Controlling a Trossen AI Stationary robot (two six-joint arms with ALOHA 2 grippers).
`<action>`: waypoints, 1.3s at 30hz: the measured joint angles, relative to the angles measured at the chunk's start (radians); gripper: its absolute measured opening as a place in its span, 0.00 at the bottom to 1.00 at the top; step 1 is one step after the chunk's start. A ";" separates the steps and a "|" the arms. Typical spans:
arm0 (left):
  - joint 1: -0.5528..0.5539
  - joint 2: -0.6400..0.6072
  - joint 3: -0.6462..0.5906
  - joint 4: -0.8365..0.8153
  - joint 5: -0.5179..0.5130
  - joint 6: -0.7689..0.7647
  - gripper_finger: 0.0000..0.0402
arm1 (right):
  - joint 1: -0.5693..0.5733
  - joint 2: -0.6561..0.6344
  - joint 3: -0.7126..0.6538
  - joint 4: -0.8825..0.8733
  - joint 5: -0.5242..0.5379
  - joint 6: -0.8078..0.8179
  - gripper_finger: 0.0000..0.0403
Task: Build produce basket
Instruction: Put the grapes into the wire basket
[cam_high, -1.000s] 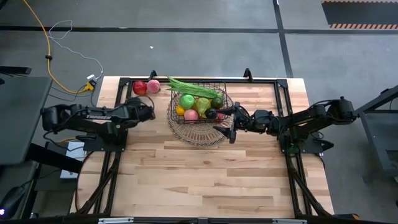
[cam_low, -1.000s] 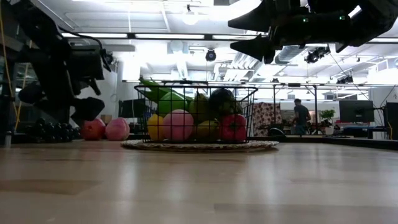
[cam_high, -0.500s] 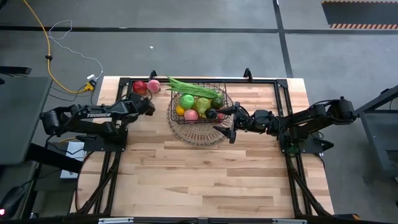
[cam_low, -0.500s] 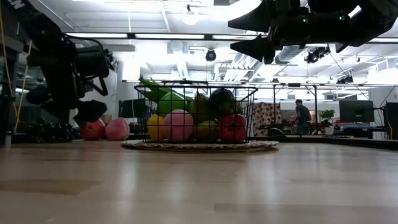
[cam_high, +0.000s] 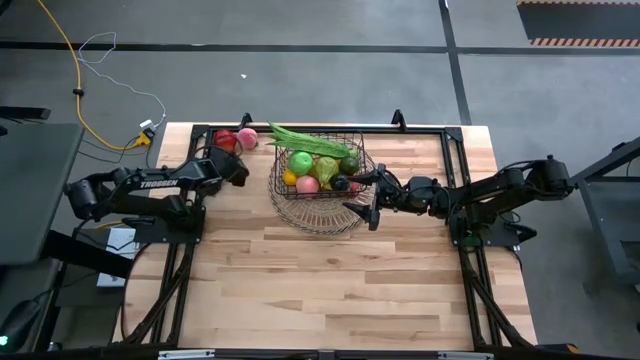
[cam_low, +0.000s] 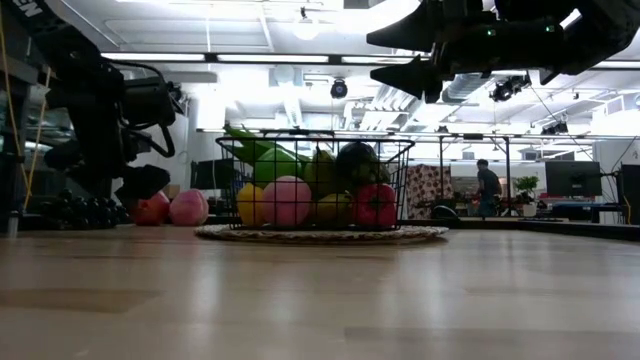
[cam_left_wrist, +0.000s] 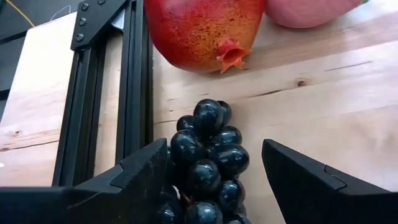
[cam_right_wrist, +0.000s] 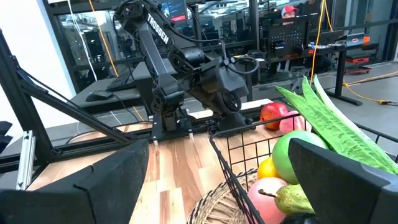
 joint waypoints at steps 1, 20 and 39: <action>0.004 0.000 0.000 0.000 0.000 0.000 0.62 | 0.000 0.000 0.000 0.000 0.000 0.000 0.93; 0.044 0.001 0.000 -0.008 0.067 0.077 0.62 | 0.000 0.000 0.000 0.000 0.000 0.000 0.93; 0.044 0.001 0.009 -0.001 0.067 0.070 0.27 | 0.000 0.000 0.000 -0.015 0.000 -0.002 0.93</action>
